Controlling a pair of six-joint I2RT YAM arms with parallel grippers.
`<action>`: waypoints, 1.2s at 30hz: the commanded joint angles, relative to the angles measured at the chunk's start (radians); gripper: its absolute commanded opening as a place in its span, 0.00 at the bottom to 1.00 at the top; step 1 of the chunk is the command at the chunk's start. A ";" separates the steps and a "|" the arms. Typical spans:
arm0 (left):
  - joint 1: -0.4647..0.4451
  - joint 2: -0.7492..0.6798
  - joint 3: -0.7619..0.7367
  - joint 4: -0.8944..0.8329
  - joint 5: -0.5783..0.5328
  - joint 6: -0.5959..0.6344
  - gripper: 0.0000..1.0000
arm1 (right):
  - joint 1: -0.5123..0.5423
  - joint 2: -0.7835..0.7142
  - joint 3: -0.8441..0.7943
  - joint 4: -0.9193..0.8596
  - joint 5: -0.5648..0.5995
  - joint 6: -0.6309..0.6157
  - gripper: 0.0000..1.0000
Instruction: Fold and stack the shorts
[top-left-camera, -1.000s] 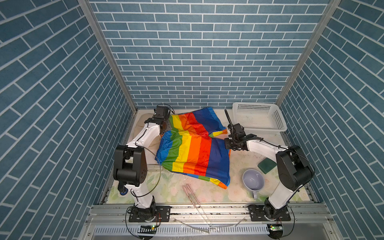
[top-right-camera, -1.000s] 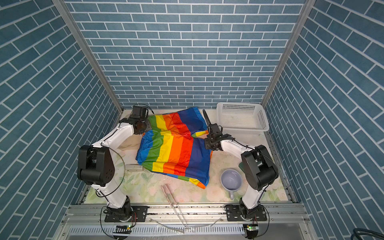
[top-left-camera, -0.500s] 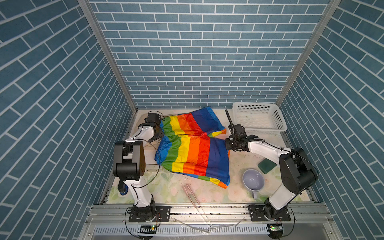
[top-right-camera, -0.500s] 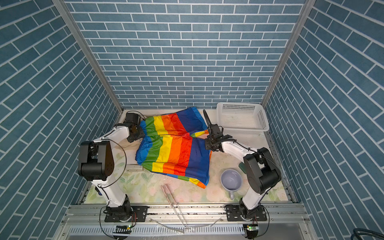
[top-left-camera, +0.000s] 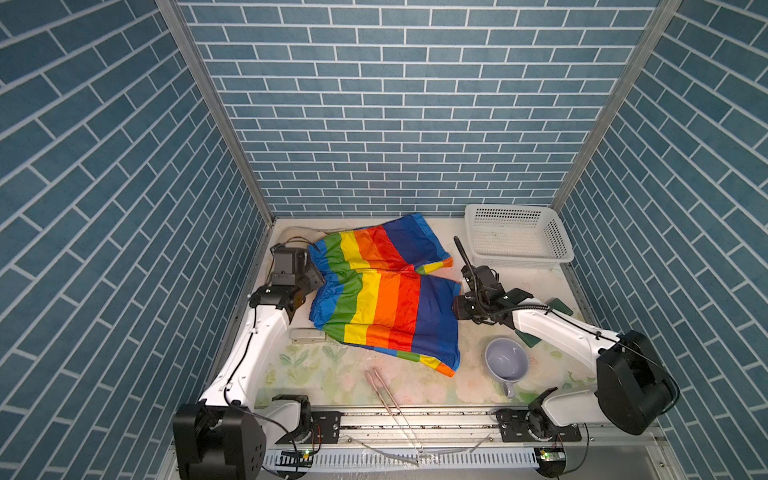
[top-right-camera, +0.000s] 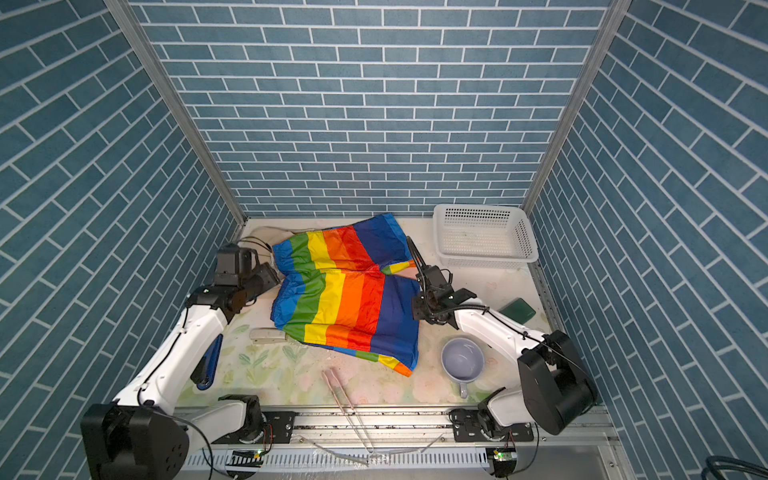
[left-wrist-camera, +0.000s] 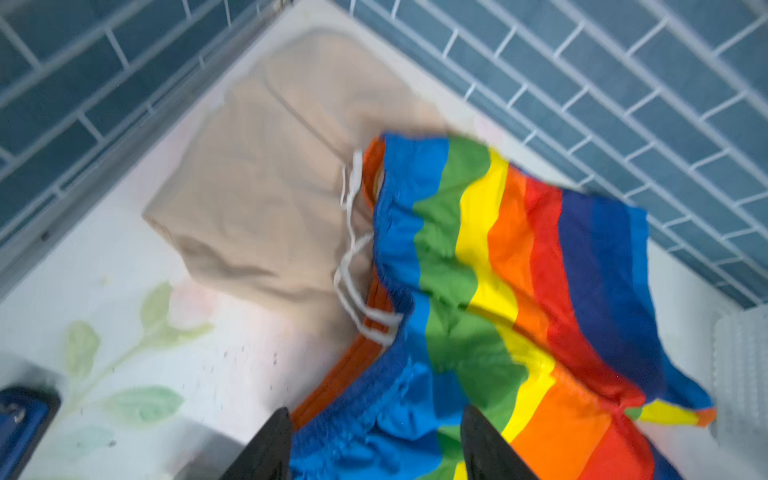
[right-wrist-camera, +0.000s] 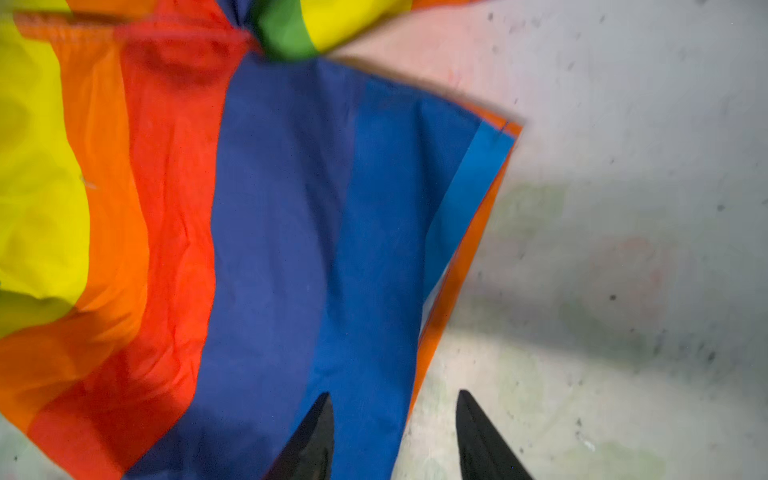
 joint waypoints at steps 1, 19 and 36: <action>-0.009 -0.049 -0.122 -0.079 0.045 -0.038 0.69 | 0.062 -0.038 -0.075 -0.104 -0.048 0.084 0.49; -0.011 -0.138 -0.348 -0.005 0.104 -0.121 0.78 | 0.256 -0.117 -0.241 0.000 -0.119 0.266 0.55; -0.011 -0.069 -0.255 0.031 0.139 -0.118 0.76 | 0.189 0.174 0.105 -0.006 0.167 0.026 0.00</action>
